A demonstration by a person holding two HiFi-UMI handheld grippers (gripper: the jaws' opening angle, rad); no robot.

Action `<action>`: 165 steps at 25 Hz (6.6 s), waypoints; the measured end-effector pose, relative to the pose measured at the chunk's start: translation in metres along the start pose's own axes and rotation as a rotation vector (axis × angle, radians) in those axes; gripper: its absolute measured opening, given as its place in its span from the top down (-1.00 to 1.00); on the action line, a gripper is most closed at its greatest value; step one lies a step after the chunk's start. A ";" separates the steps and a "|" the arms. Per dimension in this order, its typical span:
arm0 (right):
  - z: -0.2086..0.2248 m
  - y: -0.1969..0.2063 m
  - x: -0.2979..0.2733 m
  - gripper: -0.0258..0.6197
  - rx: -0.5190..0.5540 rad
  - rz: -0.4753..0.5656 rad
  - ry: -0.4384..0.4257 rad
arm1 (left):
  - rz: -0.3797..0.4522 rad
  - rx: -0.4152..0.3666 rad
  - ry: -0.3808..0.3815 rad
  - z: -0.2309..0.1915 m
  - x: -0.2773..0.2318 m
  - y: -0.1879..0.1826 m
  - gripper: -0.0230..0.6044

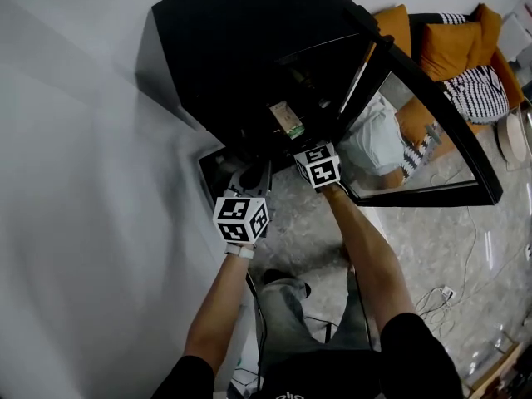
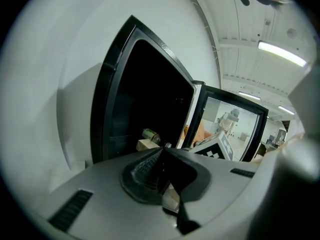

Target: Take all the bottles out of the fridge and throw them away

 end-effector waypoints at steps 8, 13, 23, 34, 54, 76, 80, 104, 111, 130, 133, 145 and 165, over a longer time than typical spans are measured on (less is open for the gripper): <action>0.006 -0.016 0.100 0.09 -0.013 0.005 -0.047 | -0.004 0.045 -0.084 0.060 0.039 -0.026 0.92; 0.016 -0.028 0.169 0.09 -0.039 0.004 -0.084 | -0.005 0.081 -0.126 0.106 0.061 -0.047 0.92; 0.018 -0.048 0.254 0.09 0.014 0.016 -0.185 | 0.049 0.131 -0.212 0.175 0.096 -0.083 0.92; -0.005 -0.049 0.275 0.09 0.065 -0.007 -0.232 | 0.119 0.202 -0.307 0.164 0.144 -0.090 0.92; -0.184 -0.069 0.248 0.09 0.330 -0.044 -0.484 | 0.203 0.386 -0.632 0.084 0.305 -0.011 0.92; -0.247 -0.008 0.143 0.09 0.386 -0.113 -0.559 | 0.133 0.384 -0.597 0.005 0.286 0.075 0.92; -0.257 0.028 0.092 0.09 0.381 -0.132 -0.568 | 0.140 0.422 -0.566 -0.032 0.257 0.116 0.92; -0.257 0.203 -0.091 0.09 0.367 -0.275 -0.533 | -0.005 0.407 -0.481 -0.122 0.135 0.278 0.92; -0.267 0.229 -0.122 -0.13 0.306 -0.362 -0.544 | 0.007 0.422 -0.488 -0.130 0.149 0.282 0.92; -0.241 0.133 0.032 0.42 0.199 -0.201 -0.466 | 0.016 0.390 -0.461 -0.061 0.200 0.199 0.92; -0.238 0.086 0.075 0.72 0.154 -0.159 -0.432 | 0.029 0.381 -0.449 -0.040 0.223 0.159 0.92; -0.199 -0.060 0.236 0.90 0.032 0.010 -0.339 | 0.115 0.271 -0.366 0.037 0.280 -0.007 0.92; -0.066 -0.093 0.344 0.90 -0.087 0.096 -0.285 | 0.145 0.152 -0.212 0.142 0.204 -0.120 0.92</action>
Point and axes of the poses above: the fingertips, and each gripper's own axes: x backward along the fingers, z to its right, y out of its underside, the point moved 2 cm from there along x, backward along the fingers, and after that the axes turned 11 degrees about -z, right-handed, at the moved point
